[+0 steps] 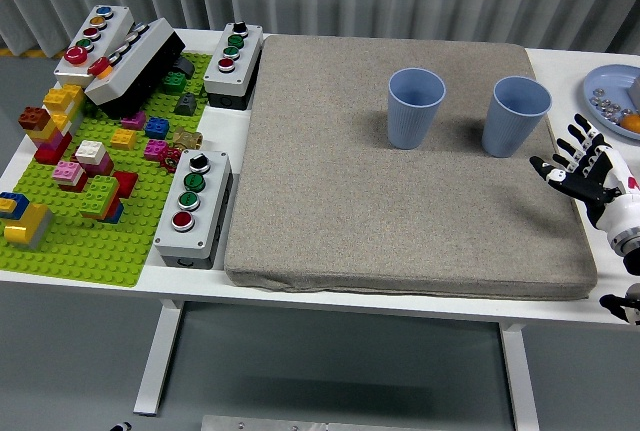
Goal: Pick cup pour cup place
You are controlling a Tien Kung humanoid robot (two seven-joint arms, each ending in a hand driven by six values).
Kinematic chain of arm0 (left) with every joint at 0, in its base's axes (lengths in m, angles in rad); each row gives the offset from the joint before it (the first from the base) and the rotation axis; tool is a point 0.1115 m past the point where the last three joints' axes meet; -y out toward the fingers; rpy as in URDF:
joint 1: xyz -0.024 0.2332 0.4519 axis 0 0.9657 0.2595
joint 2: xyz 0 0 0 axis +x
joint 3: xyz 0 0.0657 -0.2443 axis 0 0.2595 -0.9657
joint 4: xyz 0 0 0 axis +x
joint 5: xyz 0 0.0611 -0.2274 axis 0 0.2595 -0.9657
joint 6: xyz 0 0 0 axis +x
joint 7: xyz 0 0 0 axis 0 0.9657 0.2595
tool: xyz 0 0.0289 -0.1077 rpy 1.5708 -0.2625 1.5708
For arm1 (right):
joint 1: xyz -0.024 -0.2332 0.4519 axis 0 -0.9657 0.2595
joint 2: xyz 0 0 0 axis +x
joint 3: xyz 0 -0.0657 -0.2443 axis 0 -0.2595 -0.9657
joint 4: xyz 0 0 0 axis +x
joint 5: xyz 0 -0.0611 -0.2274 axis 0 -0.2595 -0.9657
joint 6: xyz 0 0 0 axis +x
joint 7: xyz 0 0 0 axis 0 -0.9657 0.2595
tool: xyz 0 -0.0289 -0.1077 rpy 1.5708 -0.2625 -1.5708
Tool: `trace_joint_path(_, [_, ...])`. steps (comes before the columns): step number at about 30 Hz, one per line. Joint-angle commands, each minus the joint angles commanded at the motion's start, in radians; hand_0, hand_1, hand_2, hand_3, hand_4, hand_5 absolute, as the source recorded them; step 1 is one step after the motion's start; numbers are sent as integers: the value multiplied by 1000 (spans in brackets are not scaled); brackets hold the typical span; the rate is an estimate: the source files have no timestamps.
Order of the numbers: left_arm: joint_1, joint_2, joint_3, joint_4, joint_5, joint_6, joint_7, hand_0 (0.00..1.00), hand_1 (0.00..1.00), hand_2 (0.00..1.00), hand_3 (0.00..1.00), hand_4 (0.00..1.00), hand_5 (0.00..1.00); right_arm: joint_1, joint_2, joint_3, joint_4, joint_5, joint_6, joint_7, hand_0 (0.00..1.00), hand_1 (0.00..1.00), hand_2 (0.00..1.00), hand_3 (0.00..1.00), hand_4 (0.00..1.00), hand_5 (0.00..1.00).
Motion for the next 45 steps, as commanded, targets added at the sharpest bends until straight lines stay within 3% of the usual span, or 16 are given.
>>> trace_joint_path(30, [-14,4,17,0,-8,1,-3,827,836,910,819,627,998,116,27,-81,-117,51,-4,22,899,902,998,963,820,186])
trace_joint_path(45, [-16,4,21,0,-10,1,-3,827,836,911,818,627,998,141,32,-100,-138,62,0,24,899,901,998,954,818,185])
